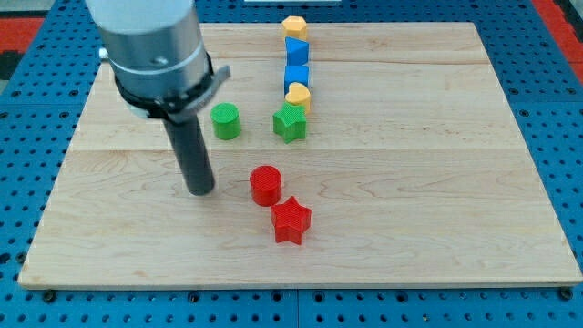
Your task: Place the red circle diagonally to the top right side of the red star
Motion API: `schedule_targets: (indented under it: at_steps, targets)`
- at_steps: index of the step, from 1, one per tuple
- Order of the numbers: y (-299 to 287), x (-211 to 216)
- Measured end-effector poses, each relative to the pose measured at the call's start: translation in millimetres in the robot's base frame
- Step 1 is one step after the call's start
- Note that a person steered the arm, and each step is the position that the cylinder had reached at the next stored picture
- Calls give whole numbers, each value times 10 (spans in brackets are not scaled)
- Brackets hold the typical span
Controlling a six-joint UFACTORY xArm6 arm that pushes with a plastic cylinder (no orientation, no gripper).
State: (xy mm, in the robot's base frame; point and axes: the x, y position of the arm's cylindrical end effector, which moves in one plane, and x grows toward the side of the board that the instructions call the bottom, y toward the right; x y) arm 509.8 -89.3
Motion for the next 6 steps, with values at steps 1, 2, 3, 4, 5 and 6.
schedule_targets:
  at_steps: [1, 2, 3, 4, 5, 6]
  targets:
    - [765, 0]
    - [1208, -43]
    - [1675, -88]
    - [1712, 56]
    - [1829, -32]
    - [1895, -401]
